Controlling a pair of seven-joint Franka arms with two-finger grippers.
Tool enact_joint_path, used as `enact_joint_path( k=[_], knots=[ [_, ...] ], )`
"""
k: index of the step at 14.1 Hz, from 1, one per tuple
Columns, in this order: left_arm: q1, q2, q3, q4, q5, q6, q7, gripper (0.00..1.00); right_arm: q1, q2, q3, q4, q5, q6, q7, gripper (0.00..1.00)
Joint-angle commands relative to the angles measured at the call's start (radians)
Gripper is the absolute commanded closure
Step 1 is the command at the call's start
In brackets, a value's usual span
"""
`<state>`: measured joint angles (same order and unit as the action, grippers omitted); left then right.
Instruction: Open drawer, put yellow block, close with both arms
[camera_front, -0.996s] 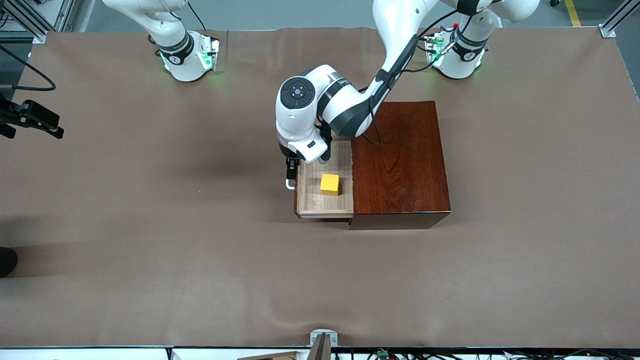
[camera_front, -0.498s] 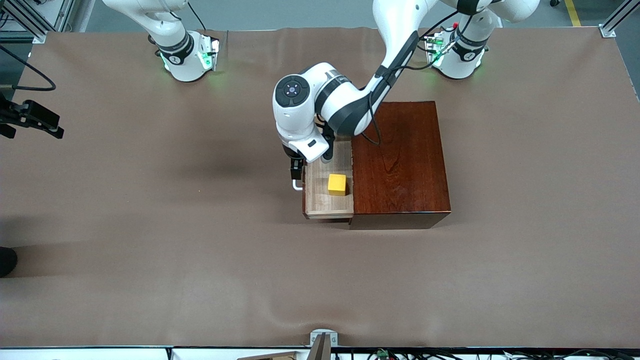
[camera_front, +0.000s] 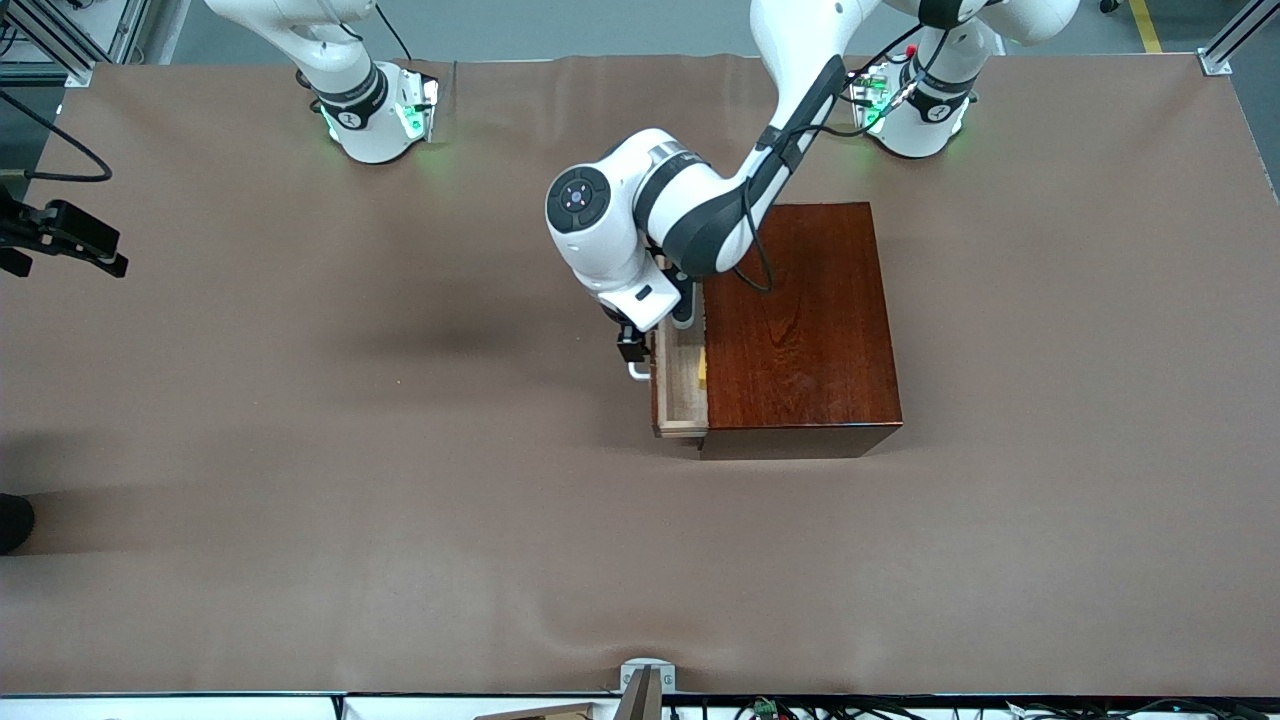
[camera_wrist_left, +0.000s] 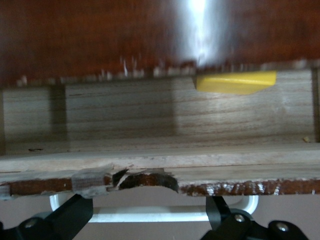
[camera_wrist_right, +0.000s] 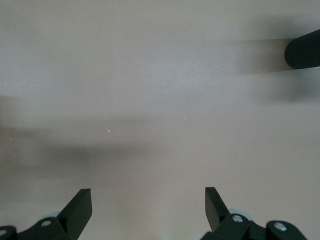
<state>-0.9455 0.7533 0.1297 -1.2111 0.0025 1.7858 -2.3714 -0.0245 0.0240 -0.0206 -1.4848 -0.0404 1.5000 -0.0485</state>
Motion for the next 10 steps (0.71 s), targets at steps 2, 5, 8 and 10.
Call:
enact_joint_path(
  k=[2, 5, 8, 10],
  knots=[
    [-0.001, -0.025, 0.053, -0.021, 0.047, -0.107, 0.011, 0.0, -0.021, -0.007, 0.018, 0.001, 0.019, 0.0, 0.009, 0.0],
    [-0.002, -0.035, 0.07, -0.021, 0.048, -0.152, -0.009, 0.0, -0.021, -0.007, 0.018, 0.001, 0.019, 0.0, 0.009, 0.0],
    [-0.004, -0.043, 0.073, -0.022, 0.05, -0.206, -0.02, 0.0, -0.023, -0.007, 0.018, 0.001, 0.019, 0.0, 0.009, 0.0],
    [-0.002, -0.043, 0.073, -0.022, 0.05, -0.244, -0.02, 0.0, -0.021, -0.007, 0.019, 0.001, 0.019, 0.0, 0.009, 0.0]
  ],
)
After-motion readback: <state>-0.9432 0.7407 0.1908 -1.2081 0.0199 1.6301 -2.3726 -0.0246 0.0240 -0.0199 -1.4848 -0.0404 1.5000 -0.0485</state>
